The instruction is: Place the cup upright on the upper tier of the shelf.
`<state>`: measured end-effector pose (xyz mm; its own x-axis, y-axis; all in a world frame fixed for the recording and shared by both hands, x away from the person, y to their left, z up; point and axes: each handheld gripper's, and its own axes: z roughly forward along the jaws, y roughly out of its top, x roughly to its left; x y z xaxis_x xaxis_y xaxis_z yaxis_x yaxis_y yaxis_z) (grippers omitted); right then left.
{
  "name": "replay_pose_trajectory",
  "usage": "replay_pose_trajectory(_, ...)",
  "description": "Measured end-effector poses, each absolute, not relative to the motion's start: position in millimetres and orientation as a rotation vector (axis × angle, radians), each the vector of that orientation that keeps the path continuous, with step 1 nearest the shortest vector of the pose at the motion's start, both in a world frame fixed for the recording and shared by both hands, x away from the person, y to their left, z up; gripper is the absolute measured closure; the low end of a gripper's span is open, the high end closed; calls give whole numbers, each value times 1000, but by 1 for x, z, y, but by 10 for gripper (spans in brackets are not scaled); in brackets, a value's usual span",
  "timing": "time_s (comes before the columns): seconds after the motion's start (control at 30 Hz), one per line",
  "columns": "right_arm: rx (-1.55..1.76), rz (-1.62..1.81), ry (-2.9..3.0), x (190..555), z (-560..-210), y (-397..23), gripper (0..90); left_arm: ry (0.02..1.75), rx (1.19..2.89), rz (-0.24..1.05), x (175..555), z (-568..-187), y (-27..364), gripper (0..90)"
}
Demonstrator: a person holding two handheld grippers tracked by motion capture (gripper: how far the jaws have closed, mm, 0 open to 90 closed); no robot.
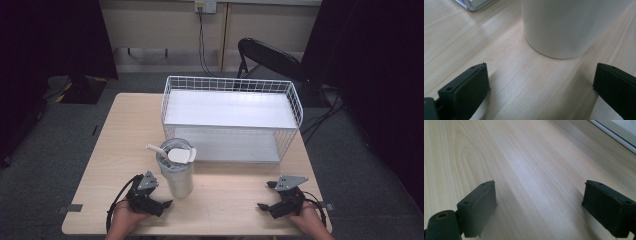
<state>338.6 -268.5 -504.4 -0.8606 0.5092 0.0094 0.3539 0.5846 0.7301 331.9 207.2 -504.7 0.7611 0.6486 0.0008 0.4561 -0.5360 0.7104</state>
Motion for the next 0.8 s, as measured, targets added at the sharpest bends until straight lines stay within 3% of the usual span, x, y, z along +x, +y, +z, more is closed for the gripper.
replay_pose_trajectory(0.33,720,1138,2614,339,-504,-269,110,844,2235,347,331,-502,209,29)
replay_pose_trajectory(0.47,718,1140,2615,339,-504,-269,111,851,2199,325,330,-498,211,84)
replay_pose_trajectory(0.8,717,1140,2615,339,-504,-269,111,835,2053,270,328,-482,218,109)
